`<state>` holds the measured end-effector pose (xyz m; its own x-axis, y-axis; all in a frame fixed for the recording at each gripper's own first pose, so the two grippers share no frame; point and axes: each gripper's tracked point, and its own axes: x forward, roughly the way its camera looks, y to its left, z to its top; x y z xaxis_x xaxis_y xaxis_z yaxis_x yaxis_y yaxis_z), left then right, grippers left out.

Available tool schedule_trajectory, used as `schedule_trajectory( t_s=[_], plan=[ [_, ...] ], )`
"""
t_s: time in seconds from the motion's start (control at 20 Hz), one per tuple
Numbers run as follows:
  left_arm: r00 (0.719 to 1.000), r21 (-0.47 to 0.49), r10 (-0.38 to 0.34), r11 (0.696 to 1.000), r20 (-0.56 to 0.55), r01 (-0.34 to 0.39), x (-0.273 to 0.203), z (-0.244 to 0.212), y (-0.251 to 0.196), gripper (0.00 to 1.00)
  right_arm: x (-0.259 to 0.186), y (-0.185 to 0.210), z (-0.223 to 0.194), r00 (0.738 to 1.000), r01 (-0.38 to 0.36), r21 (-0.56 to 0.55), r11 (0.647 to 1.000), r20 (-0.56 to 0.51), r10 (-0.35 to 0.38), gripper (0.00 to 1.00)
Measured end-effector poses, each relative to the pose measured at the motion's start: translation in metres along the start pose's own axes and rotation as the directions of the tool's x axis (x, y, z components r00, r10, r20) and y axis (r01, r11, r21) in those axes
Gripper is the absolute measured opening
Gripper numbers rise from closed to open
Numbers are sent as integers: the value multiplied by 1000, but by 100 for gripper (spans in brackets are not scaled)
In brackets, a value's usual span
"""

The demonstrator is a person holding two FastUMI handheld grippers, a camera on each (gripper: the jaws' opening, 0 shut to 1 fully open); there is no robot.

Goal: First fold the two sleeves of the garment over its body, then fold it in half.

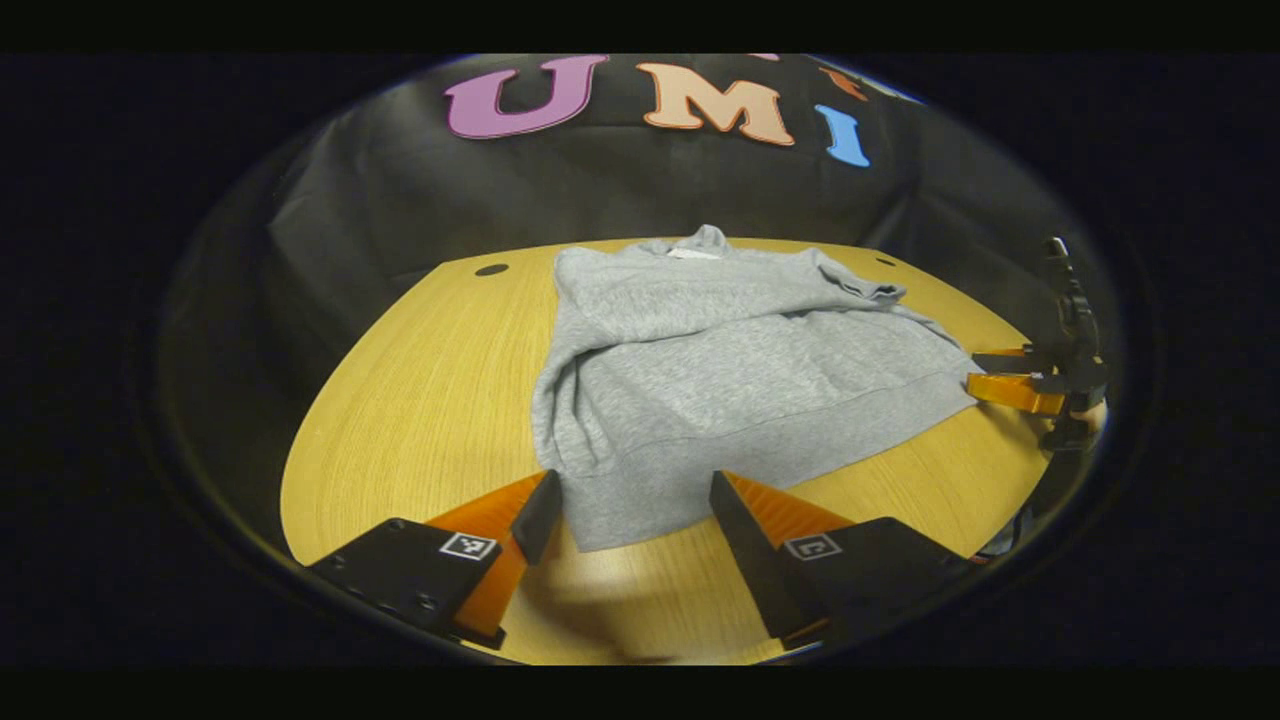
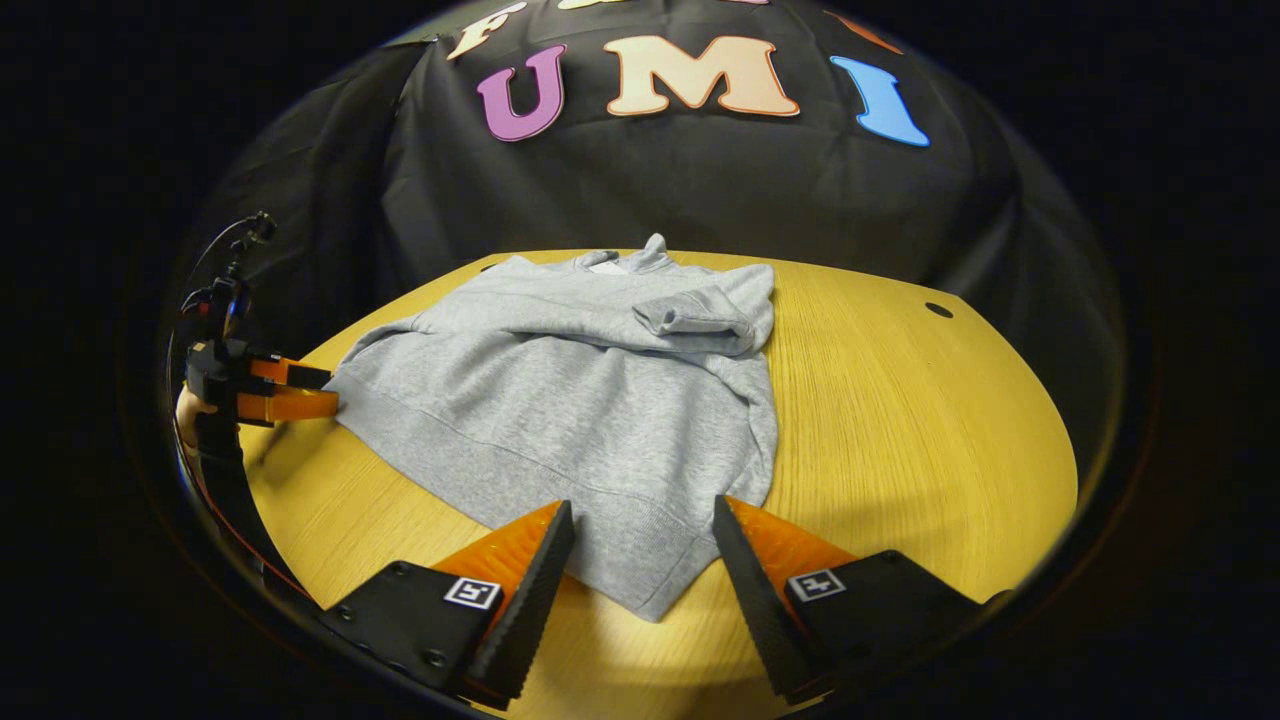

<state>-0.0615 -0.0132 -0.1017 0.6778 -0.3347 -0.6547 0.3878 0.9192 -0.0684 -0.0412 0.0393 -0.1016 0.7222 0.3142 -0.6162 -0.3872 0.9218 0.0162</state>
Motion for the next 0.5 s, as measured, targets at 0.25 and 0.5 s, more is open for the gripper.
schedule_trajectory(
  t_s=[0.25,0.5],
  plan=[
    [999,12,-43,999,17,43,2,0,-15,40,-3,18,-2,998,-58,-15,998,-1,58,51],
    [998,24,-47,999,48,46,4,5,-17,7,-10,22,-3,997,-77,29,997,7,77,14]
  ],
)
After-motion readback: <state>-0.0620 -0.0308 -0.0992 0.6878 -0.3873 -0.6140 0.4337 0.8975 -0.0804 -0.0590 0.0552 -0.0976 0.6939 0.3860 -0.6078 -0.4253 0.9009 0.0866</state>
